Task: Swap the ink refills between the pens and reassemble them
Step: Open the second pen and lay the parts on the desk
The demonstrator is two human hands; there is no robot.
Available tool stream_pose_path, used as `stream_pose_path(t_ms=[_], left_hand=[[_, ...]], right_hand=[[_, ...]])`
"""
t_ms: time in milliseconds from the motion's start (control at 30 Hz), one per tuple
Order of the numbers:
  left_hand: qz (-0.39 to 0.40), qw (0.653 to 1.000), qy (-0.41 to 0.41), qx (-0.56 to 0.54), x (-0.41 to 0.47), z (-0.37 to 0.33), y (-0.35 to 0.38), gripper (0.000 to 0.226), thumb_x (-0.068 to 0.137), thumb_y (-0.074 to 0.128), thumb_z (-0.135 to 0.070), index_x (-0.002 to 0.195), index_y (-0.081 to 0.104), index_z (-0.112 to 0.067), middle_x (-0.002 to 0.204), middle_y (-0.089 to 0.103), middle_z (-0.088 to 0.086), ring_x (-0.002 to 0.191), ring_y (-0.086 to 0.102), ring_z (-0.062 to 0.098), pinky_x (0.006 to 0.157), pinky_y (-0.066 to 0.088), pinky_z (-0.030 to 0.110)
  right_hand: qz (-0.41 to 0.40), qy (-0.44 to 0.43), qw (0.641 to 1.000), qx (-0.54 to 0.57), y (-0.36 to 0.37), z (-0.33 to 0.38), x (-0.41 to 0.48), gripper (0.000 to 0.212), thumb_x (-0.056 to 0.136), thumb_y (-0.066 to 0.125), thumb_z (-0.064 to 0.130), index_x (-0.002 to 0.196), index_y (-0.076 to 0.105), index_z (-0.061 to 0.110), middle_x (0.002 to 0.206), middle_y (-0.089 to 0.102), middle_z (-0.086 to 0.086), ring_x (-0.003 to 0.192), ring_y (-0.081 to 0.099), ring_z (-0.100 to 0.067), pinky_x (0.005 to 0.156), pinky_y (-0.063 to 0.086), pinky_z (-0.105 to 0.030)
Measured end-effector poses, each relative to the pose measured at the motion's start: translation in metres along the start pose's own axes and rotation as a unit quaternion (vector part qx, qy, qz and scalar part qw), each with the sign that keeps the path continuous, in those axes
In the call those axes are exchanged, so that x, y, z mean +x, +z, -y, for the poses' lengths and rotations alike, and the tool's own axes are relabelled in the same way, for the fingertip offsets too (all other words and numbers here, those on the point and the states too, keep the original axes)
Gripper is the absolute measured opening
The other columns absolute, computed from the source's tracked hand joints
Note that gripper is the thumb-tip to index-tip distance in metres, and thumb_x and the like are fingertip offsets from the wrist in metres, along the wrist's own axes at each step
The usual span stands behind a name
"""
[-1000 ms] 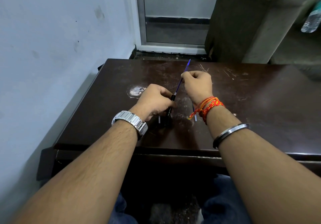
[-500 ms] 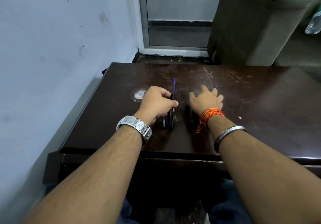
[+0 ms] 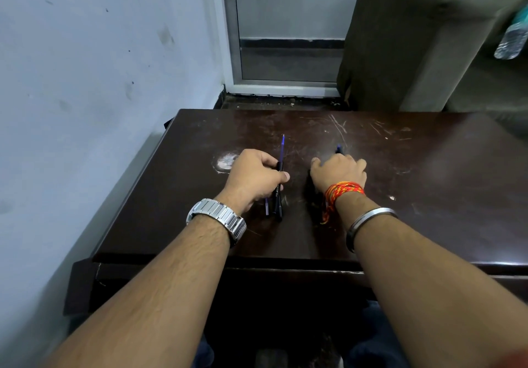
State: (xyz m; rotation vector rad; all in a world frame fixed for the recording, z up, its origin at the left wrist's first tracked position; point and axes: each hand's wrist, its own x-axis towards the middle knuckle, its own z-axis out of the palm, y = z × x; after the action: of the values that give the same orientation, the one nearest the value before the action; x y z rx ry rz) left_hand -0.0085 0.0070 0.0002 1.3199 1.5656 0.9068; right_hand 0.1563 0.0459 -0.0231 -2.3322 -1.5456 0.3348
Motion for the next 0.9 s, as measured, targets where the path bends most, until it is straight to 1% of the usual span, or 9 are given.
stream_pose_path(t_ms=[67, 167, 367, 533, 633, 667, 733, 833, 900], left_hand=[[0.001, 1.0, 0.004, 0.006, 0.0, 0.0, 0.0, 0.013, 0.082, 0.081, -0.007, 0.081, 0.073, -0.017, 0.065, 0.07, -0.001, 0.065, 0.077, 0.013, 0.062, 0.063, 0.033], [0.001, 1.0, 0.006, 0.01, 0.0, 0.0, -0.001, 0.014, 0.083, 0.081, -0.007, 0.081, 0.073, -0.017, 0.068, 0.071, 0.0, 0.064, 0.077, 0.013, 0.059, 0.062, 0.03], [0.003, 1.0, 0.004, 0.014, 0.001, -0.001, 0.0, 0.013, 0.083, 0.081, -0.007, 0.082, 0.073, -0.017, 0.069, 0.07, 0.001, 0.064, 0.077, 0.013, 0.061, 0.063, 0.033], [0.006, 1.0, 0.008, 0.024, -0.001, -0.001, 0.0, 0.016, 0.081, 0.083, -0.007, 0.081, 0.072, -0.018, 0.062, 0.069, -0.003, 0.064, 0.077, 0.014, 0.06, 0.063, 0.033], [0.007, 1.0, 0.008, 0.027, -0.001, -0.002, -0.001, 0.017, 0.081, 0.083, -0.007, 0.08, 0.072, -0.019, 0.058, 0.067, -0.007, 0.064, 0.077, 0.014, 0.059, 0.063, 0.032], [0.007, 0.999, 0.008, 0.03, -0.001, -0.003, -0.001, 0.017, 0.08, 0.083, -0.007, 0.08, 0.072, -0.02, 0.059, 0.067, -0.006, 0.064, 0.077, 0.015, 0.059, 0.064, 0.032], [0.007, 0.999, 0.011, 0.039, -0.002, -0.003, -0.001, 0.018, 0.08, 0.084, -0.008, 0.079, 0.072, -0.021, 0.063, 0.068, -0.005, 0.066, 0.077, 0.016, 0.061, 0.064, 0.034], [-0.001, 0.998, 0.021, 0.06, -0.001, -0.003, -0.001, 0.017, 0.079, 0.085, -0.011, 0.078, 0.073, -0.023, 0.064, 0.068, -0.004, 0.069, 0.077, 0.021, 0.067, 0.066, 0.043], [-0.005, 0.997, 0.03, 0.071, -0.001, -0.004, -0.001, 0.017, 0.078, 0.086, -0.013, 0.077, 0.074, -0.025, 0.067, 0.069, -0.004, 0.072, 0.075, 0.021, 0.071, 0.065, 0.046]], right_hand=[[-0.013, -0.001, 1.0, 0.007, -0.003, 0.001, -0.003, 0.049, 0.095, 0.047, 0.048, 0.108, 0.066, 0.004, 0.119, 0.062, -0.017, 0.118, 0.047, -0.037, 0.096, 0.044, -0.048], [-0.04, -0.006, 0.999, 0.03, -0.008, 0.0, -0.006, 0.038, 0.093, 0.052, 0.036, 0.098, 0.066, 0.002, 0.106, 0.067, -0.02, 0.11, 0.054, -0.039, 0.09, 0.05, -0.045], [-0.035, -0.002, 0.998, 0.049, -0.019, -0.006, -0.003, 0.023, 0.09, 0.067, 0.02, 0.102, 0.067, 0.001, 0.103, 0.069, -0.021, 0.098, 0.065, -0.038, 0.086, 0.057, -0.05], [-0.039, -0.01, 0.996, 0.074, -0.02, -0.007, -0.002, 0.01, 0.088, 0.069, 0.013, 0.089, 0.063, 0.004, 0.099, 0.068, -0.02, 0.091, 0.067, -0.037, 0.081, 0.059, -0.049], [-0.046, -0.003, 0.995, 0.094, -0.021, -0.007, -0.002, 0.02, 0.085, 0.072, 0.016, 0.077, 0.054, 0.01, 0.091, 0.066, -0.016, 0.085, 0.067, -0.036, 0.076, 0.06, -0.047], [-0.05, -0.004, 0.993, 0.107, -0.021, -0.006, -0.002, 0.02, 0.084, 0.072, 0.018, 0.077, 0.055, 0.01, 0.088, 0.065, -0.014, 0.084, 0.067, -0.034, 0.075, 0.06, -0.045], [-0.069, -0.013, 0.985, 0.16, -0.023, -0.002, 0.001, 0.015, 0.082, 0.072, 0.023, 0.083, 0.065, 0.009, 0.084, 0.065, -0.009, 0.08, 0.067, -0.029, 0.071, 0.058, -0.038], [-0.106, -0.052, 0.952, 0.281, -0.027, 0.012, -0.001, 0.016, 0.081, 0.068, 0.026, 0.086, 0.077, 0.015, 0.073, 0.065, 0.002, 0.066, 0.058, -0.01, 0.07, 0.047, -0.024], [-0.113, -0.081, 0.929, 0.342, -0.031, 0.022, -0.006, 0.015, 0.082, 0.066, 0.025, 0.082, 0.079, 0.018, 0.067, 0.065, 0.011, 0.065, 0.057, -0.004, 0.073, 0.05, -0.022]])
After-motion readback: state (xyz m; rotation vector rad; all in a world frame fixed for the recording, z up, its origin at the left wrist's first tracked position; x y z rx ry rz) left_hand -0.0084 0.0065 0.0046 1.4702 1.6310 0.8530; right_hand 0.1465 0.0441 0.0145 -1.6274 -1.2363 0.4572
